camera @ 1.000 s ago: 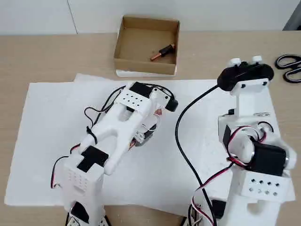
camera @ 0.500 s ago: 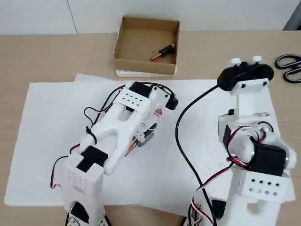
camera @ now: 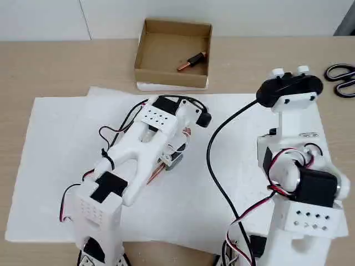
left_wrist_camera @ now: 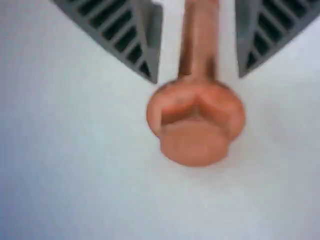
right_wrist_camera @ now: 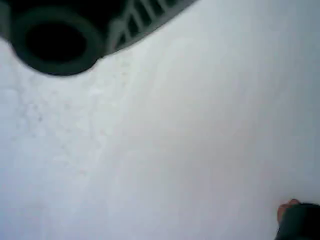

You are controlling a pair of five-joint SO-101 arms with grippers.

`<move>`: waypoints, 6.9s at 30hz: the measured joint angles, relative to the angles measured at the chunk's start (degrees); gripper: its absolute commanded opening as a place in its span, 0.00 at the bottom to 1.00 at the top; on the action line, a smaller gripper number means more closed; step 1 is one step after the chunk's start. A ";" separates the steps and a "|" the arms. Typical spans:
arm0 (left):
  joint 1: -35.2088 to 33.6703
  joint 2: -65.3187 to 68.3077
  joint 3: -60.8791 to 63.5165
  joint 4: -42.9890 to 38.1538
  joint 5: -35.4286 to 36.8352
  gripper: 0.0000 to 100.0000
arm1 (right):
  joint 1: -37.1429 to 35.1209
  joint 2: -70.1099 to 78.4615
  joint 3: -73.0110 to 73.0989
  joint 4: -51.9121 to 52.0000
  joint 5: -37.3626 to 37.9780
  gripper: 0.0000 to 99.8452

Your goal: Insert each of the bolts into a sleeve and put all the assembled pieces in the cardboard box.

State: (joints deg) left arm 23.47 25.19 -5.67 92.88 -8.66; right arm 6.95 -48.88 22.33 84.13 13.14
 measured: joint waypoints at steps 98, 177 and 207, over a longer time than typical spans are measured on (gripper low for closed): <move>-6.07 -58.73 40.09 -48.09 30.51 0.01 | -26.55 -54.42 73.58 -46.86 -22.51 0.00; 11.43 -65.41 50.90 -57.85 26.37 0.01 | -34.37 -54.33 73.67 -50.02 -23.74 0.00; 13.54 -65.41 51.25 -50.29 20.04 0.17 | -34.11 -54.24 73.67 -50.02 -23.82 0.00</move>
State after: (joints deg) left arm 37.01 -40.22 45.58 42.59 11.38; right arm -27.16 -103.12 96.00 34.11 -10.68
